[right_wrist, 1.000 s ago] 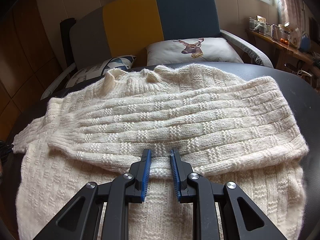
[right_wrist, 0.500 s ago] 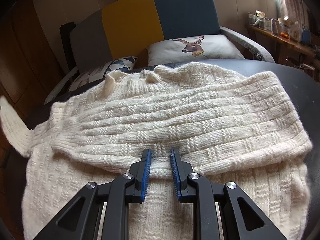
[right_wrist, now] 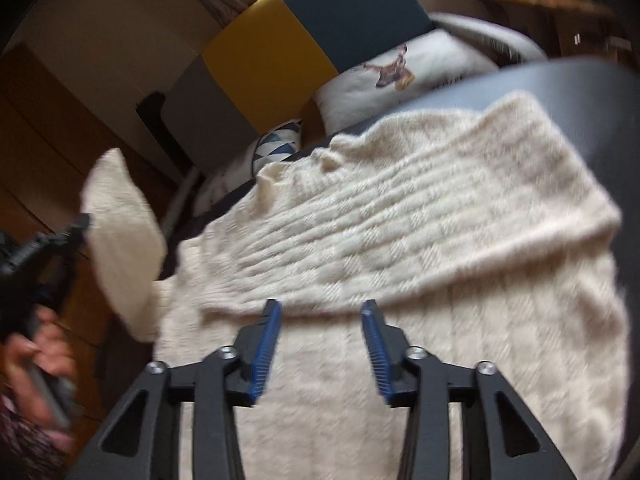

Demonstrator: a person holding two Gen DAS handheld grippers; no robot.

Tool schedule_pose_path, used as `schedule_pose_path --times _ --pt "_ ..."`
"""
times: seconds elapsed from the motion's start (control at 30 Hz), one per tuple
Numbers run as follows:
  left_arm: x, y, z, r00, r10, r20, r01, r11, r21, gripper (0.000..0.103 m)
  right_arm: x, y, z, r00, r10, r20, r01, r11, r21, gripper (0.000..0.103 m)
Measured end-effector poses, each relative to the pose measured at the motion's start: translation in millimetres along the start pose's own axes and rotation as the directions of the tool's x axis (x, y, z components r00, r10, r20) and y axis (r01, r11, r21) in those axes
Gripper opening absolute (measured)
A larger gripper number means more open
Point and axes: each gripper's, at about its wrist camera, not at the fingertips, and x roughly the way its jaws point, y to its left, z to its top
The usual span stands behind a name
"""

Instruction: Fold clothes

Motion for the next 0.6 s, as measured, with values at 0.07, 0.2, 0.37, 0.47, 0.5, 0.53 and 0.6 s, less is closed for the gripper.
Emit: schedule_pose_path --times 0.07,0.2,0.37,0.47,0.5,0.53,0.6 --pt "9 -17 -30 0.999 -0.013 -0.041 0.013 1.000 0.019 0.004 -4 -2 -6 1.000 -0.003 -0.013 0.004 1.000 0.018 0.051" --pt "34 -26 -73 0.993 -0.018 -0.116 0.022 0.999 0.028 0.004 -8 -6 -10 1.000 0.021 -0.009 -0.020 0.999 0.048 0.051" --pt "71 -48 -127 0.979 0.018 -0.203 -0.003 0.997 0.076 0.005 -6 -12 -9 0.999 0.034 -0.020 -0.032 0.996 0.084 0.051" --pt "78 -44 -142 0.975 0.045 -0.219 -0.023 0.994 0.106 0.010 -3 -10 -4 0.999 0.040 -0.022 -0.038 0.996 0.086 0.051" --pt "77 -41 -144 0.975 0.034 -0.220 -0.013 0.995 0.096 0.017 -2 -8 -3 0.999 0.039 -0.023 -0.037 0.996 0.076 0.051" --pt "75 -38 -145 0.975 0.022 -0.220 -0.003 0.996 0.087 0.019 0 -5 -2 0.999 0.037 -0.023 -0.036 0.997 0.067 0.054" --pt "61 -30 -148 0.975 0.004 -0.220 0.017 0.996 0.092 0.021 3 0 1 0.999 0.034 -0.025 -0.033 0.998 0.052 0.057"
